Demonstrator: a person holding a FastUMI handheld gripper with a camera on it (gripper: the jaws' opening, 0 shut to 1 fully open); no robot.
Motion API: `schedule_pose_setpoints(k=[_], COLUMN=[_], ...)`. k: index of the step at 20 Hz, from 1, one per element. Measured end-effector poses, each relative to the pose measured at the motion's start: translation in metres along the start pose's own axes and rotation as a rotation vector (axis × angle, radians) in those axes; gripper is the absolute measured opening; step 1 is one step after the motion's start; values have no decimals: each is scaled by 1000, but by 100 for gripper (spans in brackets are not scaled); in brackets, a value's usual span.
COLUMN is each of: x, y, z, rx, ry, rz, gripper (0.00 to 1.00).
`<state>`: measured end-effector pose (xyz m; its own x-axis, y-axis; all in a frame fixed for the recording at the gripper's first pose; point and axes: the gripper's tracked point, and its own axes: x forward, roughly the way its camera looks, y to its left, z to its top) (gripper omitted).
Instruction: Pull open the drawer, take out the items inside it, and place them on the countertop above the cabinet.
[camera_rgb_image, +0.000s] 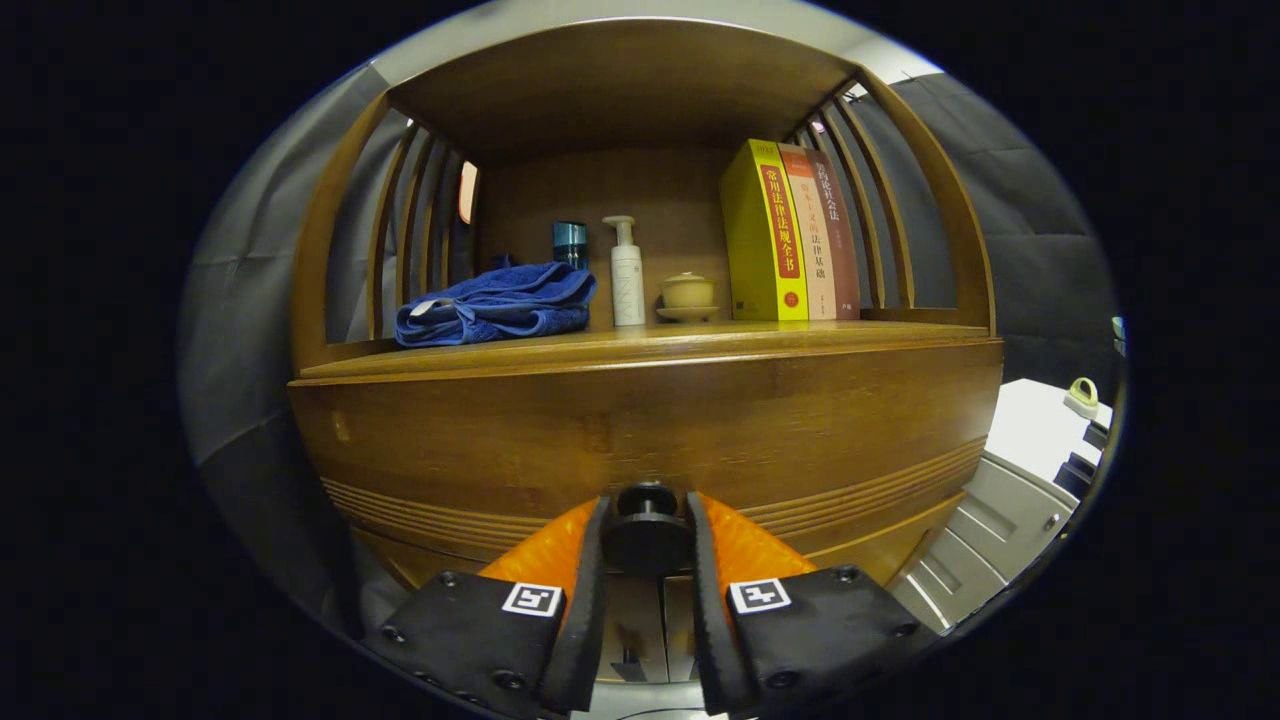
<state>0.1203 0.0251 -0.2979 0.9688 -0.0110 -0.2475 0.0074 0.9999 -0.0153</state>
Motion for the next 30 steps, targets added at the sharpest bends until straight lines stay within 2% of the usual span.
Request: schedule_pose_setpoints(k=[6,15,23,30], x=[-27,-92,-143,-171], y=[-1,-3,-7,-9], z=[-4,-14,-34,-42], rx=[-21,-46,-15,-13], ry=[3,11,58,61], rz=[6,15,0,2], gripper=[42,41,41,41])
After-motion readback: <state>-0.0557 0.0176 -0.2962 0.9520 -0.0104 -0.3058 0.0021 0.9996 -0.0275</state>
